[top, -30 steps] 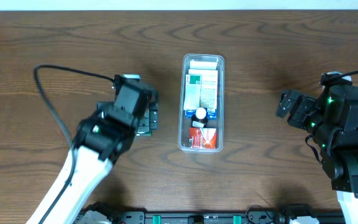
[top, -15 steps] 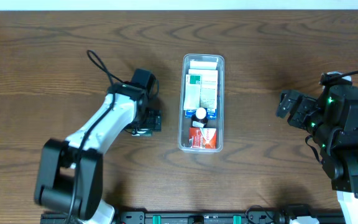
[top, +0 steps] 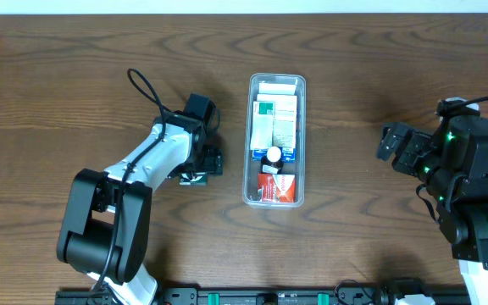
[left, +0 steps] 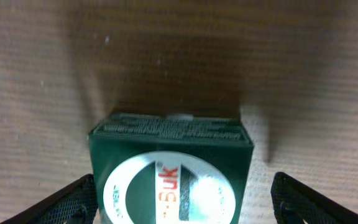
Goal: Pack container
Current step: 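Move the left gripper back to the green ointment box and grasp it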
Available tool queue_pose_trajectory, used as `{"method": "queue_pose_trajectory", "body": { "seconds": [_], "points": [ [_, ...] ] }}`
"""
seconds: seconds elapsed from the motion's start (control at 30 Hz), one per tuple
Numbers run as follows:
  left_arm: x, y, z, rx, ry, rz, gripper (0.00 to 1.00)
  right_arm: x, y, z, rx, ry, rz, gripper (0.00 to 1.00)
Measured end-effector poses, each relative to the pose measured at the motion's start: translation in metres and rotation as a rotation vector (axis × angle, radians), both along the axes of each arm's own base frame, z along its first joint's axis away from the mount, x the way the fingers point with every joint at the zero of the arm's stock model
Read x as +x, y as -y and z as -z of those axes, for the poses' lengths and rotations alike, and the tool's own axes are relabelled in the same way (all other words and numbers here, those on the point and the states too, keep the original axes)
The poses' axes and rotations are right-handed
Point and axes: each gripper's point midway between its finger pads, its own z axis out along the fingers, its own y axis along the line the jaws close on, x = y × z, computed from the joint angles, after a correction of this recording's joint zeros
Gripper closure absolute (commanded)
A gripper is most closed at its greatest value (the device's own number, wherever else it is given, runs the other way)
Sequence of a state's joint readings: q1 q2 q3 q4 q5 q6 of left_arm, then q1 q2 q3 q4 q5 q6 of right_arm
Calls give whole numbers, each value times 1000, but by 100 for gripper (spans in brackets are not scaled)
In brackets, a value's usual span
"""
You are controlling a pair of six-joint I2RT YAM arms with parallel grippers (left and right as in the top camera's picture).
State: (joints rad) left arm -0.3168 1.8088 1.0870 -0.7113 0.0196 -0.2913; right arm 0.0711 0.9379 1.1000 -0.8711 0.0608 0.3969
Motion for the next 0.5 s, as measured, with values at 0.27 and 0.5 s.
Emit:
{"method": "queue_pose_trajectory", "body": {
  "seconds": [0.27,0.5],
  "points": [
    [1,-2,0,-1,1,-7,27,0,0,0,0,0,0,1],
    [-5,-4,1,7,-24,-10,37,0,0,0,0,0,0,1]
  ]
}}
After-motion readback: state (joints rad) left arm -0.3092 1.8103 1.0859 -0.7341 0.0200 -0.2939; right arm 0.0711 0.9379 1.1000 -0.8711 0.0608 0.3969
